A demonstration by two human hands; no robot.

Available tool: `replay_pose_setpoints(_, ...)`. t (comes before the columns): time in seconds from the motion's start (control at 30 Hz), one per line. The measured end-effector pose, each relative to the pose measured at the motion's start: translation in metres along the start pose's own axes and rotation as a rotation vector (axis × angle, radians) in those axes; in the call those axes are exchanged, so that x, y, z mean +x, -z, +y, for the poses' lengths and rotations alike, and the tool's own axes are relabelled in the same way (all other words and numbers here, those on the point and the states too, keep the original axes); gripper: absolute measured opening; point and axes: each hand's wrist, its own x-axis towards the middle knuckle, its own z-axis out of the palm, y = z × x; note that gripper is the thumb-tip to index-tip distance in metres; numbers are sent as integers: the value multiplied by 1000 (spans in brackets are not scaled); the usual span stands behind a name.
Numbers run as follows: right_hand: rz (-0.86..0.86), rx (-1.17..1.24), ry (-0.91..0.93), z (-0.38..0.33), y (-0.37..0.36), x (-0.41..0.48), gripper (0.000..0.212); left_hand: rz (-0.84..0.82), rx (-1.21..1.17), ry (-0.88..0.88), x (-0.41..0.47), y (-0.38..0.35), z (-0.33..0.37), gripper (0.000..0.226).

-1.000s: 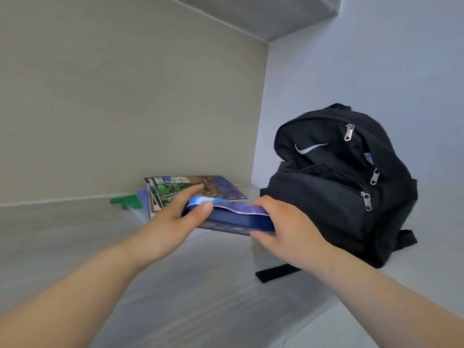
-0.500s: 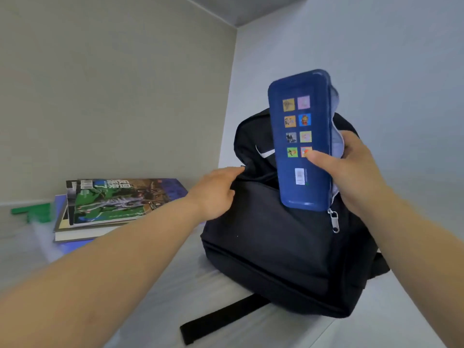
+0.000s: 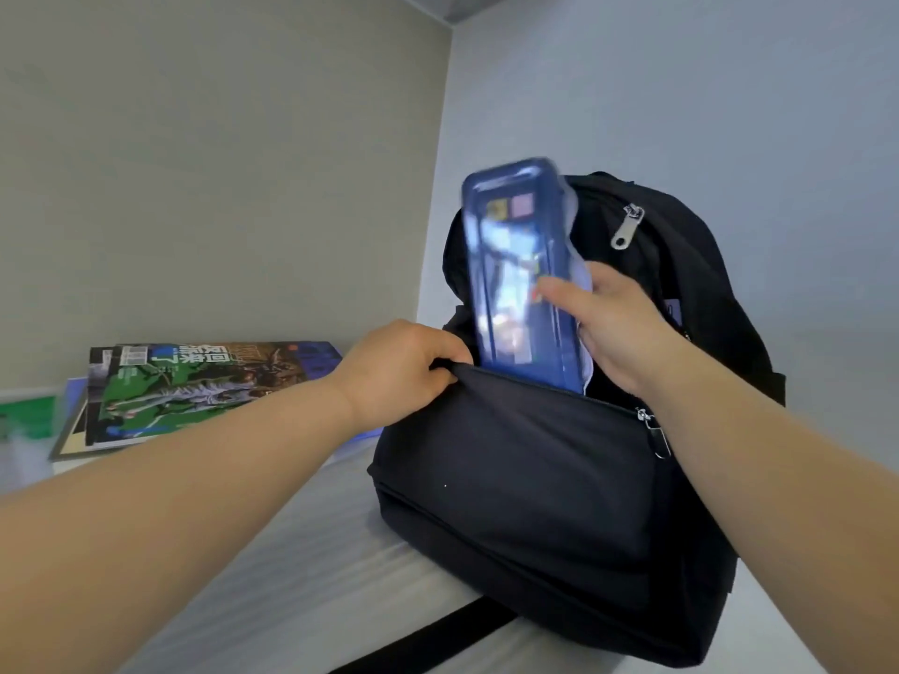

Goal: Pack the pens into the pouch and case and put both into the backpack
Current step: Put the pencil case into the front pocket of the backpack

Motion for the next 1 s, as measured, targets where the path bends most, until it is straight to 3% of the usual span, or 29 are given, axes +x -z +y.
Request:
replay_pose_setpoints(0.1,-218,-263,-97,-1,-2,-4,8,-19,87,-50,-3,1,-4,18)
replay_pose_setpoints(0.27,-372,-648,-214,-14,7,-4,19,18,181,-95,-1,1,-12,20)
replay_pose_setpoints(0.33,-444,-712,-291,-21,9,0,28,35,155,-73,3,0,-13,19)
replay_pose_setpoints(0.57,-590,-816,-457,-34,13,20,24,127,161,-77,18,-11,-25,28)
replay_pose_setpoints(0.73,-558,-772,-433,-25,19,16,27,124,157,-75,22,-16,-29,33)
replay_pose_setpoints(0.87,-493,-767,-331,-20,22,8,57,203,-32,-5,30,-14,-23,69)
replay_pose_setpoints(0.93,-473,-748,-308,-22,21,7,55,164,-20,33,37,-13,-22,66)
replay_pose_setpoints(1.0,-459,-792,-297,-24,19,10,53,103,65,55,41,-10,-21,46)
